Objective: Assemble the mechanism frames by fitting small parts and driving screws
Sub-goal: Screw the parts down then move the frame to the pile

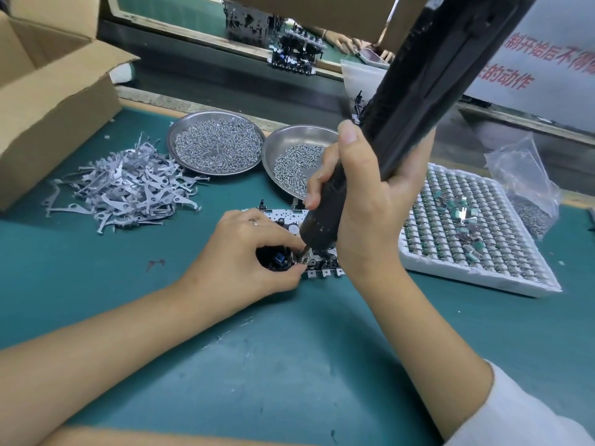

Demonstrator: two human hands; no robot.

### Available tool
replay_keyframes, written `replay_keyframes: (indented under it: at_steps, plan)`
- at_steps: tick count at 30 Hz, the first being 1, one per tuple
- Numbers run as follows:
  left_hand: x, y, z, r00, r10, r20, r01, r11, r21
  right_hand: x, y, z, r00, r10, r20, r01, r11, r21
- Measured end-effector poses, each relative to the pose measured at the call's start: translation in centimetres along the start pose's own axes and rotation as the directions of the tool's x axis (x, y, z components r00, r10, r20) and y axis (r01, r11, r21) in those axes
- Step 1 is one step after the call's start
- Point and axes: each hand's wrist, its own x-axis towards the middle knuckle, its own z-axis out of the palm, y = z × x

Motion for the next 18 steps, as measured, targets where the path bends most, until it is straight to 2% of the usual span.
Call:
replay_keyframes:
  at_steps: [7,13,18]
  plan:
    - [0.0,0.2,-0.3,0.999,-0.026,0.032,0.027,1.0,-0.014,0.9,-0.3,-1.2,0.996,-0.086,-0.008,0.086,0.996,-0.01]
    - [0.0,0.3,-0.3,0.999,-0.041,0.035,0.041,0.999,0.006,0.7,0.4,-1.2,0.999,0.032,-0.006,-0.032,0.998,-0.054]
    - [-0.1,0.4,-0.2,0.999,-0.038,0.01,0.038,0.999,0.016,0.8,0.0,-1.7,0.998,0.066,-0.01,-0.067,0.996,-0.062]
